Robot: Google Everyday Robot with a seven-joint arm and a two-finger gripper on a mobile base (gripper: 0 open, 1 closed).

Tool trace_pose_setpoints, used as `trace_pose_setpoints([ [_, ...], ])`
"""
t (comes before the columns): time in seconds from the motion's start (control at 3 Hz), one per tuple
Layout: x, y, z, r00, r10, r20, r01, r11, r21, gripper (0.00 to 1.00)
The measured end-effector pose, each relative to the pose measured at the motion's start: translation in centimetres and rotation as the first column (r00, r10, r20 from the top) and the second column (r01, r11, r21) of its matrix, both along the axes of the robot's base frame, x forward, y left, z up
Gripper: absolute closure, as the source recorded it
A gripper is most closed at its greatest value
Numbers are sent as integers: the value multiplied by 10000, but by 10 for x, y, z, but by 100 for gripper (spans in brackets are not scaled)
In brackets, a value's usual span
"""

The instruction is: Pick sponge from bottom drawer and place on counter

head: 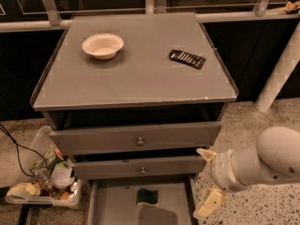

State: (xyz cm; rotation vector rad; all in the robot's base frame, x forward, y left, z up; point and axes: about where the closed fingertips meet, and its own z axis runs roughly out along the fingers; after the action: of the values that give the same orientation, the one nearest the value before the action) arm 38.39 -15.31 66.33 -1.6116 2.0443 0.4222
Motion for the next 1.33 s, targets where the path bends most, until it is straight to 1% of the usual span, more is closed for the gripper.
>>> trace_pose_setpoints([
  [0.33, 5, 9, -49, 9992, -79, -402, 88, 9997, 210, 0],
  [0.67, 5, 9, -49, 9992, -79, -401, 87, 9997, 209, 0],
  [1.0, 5, 15, -60, 9999, 93, -107, -93, 10000, 9, 0],
  [1.33, 16, 16, -85, 9993, 187, 312, -194, 9996, 213, 0],
])
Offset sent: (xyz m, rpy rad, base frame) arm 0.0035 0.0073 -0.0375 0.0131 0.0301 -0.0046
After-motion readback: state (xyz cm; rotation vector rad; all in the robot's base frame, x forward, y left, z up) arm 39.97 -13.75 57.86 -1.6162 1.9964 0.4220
